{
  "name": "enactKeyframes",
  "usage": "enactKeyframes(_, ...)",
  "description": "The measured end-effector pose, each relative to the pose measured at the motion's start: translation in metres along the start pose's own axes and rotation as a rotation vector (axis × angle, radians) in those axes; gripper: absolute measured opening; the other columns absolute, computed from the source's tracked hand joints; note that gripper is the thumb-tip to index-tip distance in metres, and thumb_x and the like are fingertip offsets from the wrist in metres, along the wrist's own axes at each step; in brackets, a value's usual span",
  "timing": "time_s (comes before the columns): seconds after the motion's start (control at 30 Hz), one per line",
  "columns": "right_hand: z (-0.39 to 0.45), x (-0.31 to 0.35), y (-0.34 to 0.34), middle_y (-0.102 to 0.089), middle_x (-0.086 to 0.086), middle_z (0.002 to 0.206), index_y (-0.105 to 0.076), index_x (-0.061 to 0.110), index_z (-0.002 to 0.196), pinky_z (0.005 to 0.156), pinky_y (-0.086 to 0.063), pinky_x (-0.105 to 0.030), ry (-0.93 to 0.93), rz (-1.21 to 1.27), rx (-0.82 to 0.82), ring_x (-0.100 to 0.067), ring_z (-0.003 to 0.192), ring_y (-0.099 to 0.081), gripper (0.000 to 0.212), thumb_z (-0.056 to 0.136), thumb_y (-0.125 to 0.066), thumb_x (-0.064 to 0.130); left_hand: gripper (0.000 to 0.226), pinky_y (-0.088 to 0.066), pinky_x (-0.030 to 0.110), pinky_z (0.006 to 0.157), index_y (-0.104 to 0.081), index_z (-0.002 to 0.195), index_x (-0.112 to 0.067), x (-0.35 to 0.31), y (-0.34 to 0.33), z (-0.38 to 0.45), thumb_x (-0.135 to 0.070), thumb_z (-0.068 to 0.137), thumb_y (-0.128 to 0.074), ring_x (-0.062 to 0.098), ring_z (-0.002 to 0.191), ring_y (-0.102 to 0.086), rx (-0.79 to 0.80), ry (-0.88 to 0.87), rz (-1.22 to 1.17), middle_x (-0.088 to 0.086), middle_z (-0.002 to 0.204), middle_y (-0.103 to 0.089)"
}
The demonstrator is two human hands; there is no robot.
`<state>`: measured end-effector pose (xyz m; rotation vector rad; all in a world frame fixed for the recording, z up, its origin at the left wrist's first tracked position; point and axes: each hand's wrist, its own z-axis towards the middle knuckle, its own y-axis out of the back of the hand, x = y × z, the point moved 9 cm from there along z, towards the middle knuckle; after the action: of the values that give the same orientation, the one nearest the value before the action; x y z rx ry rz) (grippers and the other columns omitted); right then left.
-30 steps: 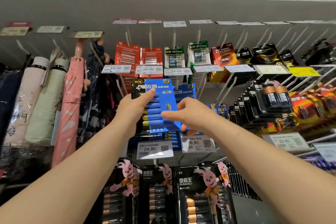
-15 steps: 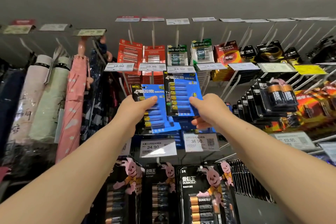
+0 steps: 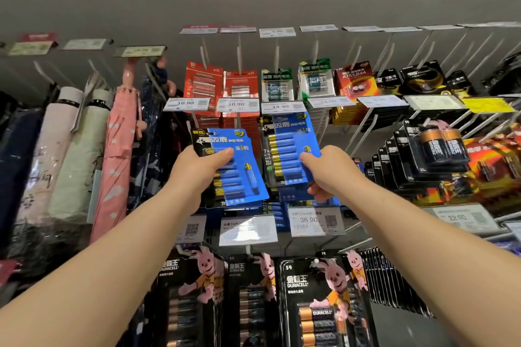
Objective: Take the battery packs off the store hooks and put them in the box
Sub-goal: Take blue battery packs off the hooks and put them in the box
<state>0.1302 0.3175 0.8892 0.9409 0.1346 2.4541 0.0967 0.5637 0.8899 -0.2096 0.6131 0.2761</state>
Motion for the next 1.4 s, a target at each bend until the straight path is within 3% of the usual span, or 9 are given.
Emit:
enactKeyframes(0.2,0.005,-0.012,0.002,-0.059,-0.010,0.065,-0.045,0.010,0.075,0.047,-0.052,-0.027,-0.070,-0.037,0.004,-0.023,0.051,-0.058,0.030,0.098,-0.048,0.029,0.023,-0.052,0.028,0.064,-0.067,0.111,-0.015,-0.005,-0.003,0.000,-0.022,0.090,-0.071,0.016,0.085,-0.069,0.015,-0.026,-0.006,0.001,0.100,-0.072)
enactKeyframes(0.37,0.011,-0.021,0.000,-0.058,-0.008,0.068,-0.047,0.009,0.070,0.060,-0.052,-0.036,-0.063,-0.140,0.026,-0.027,0.065,-0.062,0.035,0.095,-0.051,0.033,0.023,-0.055,0.032,0.072,-0.067,0.111,-0.016,-0.007,-0.007,0.000,-0.023,0.090,-0.071,0.017,0.089,-0.070,0.024,-0.038,-0.027,0.001,0.102,-0.073)
enactKeyframes(0.5,0.010,-0.021,0.012,-0.054,-0.006,0.083,-0.042,0.010,0.103,0.051,-0.037,-0.030,-0.010,-0.319,-0.055,-0.023,0.067,-0.054,0.049,0.090,-0.051,0.057,0.024,-0.055,0.038,0.086,-0.068,0.113,-0.015,-0.008,-0.013,0.000,-0.023,0.090,-0.071,0.020,0.095,-0.070,0.046,-0.058,-0.046,0.002,0.106,-0.073)
enactKeyframes(0.6,-0.001,-0.001,0.016,-0.053,-0.003,0.089,-0.044,0.012,0.104,0.054,-0.036,-0.032,0.157,-0.243,-0.117,-0.020,0.072,-0.051,0.047,0.091,-0.052,0.057,0.015,-0.056,0.037,0.084,-0.070,0.104,-0.016,-0.008,-0.020,-0.003,-0.021,0.089,-0.071,0.020,0.091,-0.071,0.064,-0.062,-0.083,0.001,0.099,-0.075)
enactKeyframes(0.8,-0.028,0.027,-0.032,-0.065,-0.006,0.092,-0.051,0.018,0.109,0.052,-0.045,-0.026,0.178,-0.063,0.296,-0.014,0.065,-0.059,0.046,0.084,-0.064,0.054,0.003,-0.054,0.018,0.061,-0.070,0.088,-0.021,-0.010,-0.038,-0.009,-0.022,0.088,-0.073,0.003,0.071,-0.072,0.130,-0.090,-0.079,-0.010,0.080,-0.076)
enactKeyframes(0.9,-0.027,0.031,-0.039,-0.065,-0.005,0.089,-0.053,0.017,0.092,0.052,-0.055,-0.031,0.189,-0.024,0.291,-0.018,0.062,-0.062,0.025,0.090,-0.063,0.040,0.007,-0.057,0.028,0.071,-0.071,0.092,-0.021,-0.011,-0.039,-0.010,-0.019,0.087,-0.074,0.011,0.080,-0.074,0.127,-0.097,-0.084,-0.005,0.089,-0.077)
enactKeyframes(1.07,-0.021,0.027,-0.037,-0.051,-0.010,0.082,-0.043,0.014,0.071,0.080,-0.057,-0.054,0.132,-0.032,0.231,-0.033,0.075,-0.068,0.033,0.092,-0.061,0.033,0.016,-0.056,0.041,0.089,-0.070,0.098,-0.022,-0.009,-0.037,-0.010,-0.020,0.084,-0.077,0.019,0.093,-0.072,0.133,-0.075,-0.068,-0.003,0.097,-0.076)
enactKeyframes(1.23,-0.015,0.014,-0.021,-0.046,-0.004,0.076,-0.037,0.013,0.072,0.053,-0.058,-0.032,0.037,0.064,0.155,-0.032,0.076,-0.072,0.035,0.094,-0.061,0.026,0.020,-0.050,0.027,0.078,-0.064,0.106,-0.019,-0.008,-0.025,-0.006,-0.019,0.088,-0.072,0.010,0.089,-0.064,0.097,-0.052,-0.065,-0.005,0.100,-0.070)
enactKeyframes(1.4,-0.005,-0.003,-0.002,-0.039,-0.002,0.072,-0.045,0.012,0.078,0.038,-0.048,-0.021,-0.027,0.108,0.083,-0.027,0.064,-0.064,0.026,0.096,-0.057,0.026,0.014,-0.054,0.039,0.082,-0.063,0.092,-0.022,-0.007,-0.006,-0.001,-0.010,0.089,-0.070,0.021,0.090,-0.068,0.040,-0.049,-0.073,0.001,0.097,-0.071)
